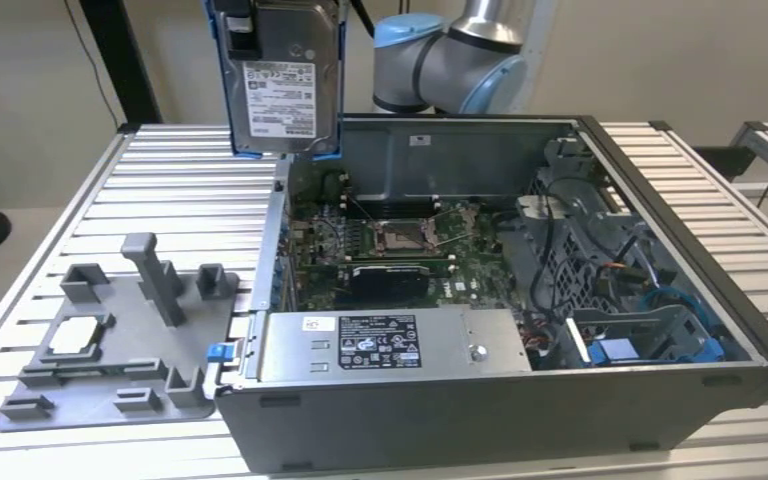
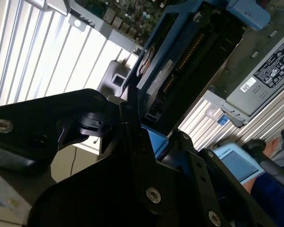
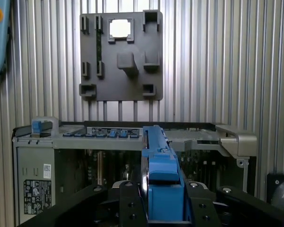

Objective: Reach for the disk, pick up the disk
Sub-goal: 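Pick up the disk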

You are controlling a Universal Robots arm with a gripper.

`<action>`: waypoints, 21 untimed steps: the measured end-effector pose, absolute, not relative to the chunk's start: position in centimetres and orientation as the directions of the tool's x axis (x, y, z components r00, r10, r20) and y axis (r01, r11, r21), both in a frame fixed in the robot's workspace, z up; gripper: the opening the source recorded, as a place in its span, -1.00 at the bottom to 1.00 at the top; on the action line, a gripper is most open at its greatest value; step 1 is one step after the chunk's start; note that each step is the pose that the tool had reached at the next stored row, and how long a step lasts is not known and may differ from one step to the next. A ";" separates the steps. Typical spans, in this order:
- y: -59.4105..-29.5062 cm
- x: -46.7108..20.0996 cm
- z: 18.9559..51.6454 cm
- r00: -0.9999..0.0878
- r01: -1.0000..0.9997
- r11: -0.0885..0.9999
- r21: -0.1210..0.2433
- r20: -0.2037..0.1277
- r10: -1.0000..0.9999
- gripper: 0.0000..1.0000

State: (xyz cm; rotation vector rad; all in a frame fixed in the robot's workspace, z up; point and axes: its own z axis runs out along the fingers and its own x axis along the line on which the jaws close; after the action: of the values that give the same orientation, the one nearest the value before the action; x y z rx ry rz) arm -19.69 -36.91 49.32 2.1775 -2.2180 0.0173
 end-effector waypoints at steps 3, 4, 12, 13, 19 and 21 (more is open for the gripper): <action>-36.9 -19.1 49.3 -0.018 -1.000 0.018 0.016 0.032 -0.999 -1.00; -36.9 -18.9 49.3 -0.017 -1.000 0.018 0.016 0.032 -0.999 -1.00; -36.9 -16.2 49.3 -0.017 -1.000 0.017 0.019 0.032 -0.999 -1.00; -36.9 -15.8 49.3 -0.017 -1.000 0.017 0.019 0.032 -0.999 -1.00; -36.9 -13.4 49.3 -0.017 -1.000 0.017 0.022 0.032 -0.999 -1.00; -36.9 -12.6 49.3 -0.016 -1.000 0.017 0.024 0.032 -0.999 -1.00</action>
State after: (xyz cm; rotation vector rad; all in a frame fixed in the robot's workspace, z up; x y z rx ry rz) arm -12.63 -36.91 49.32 2.1754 -2.2118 0.0082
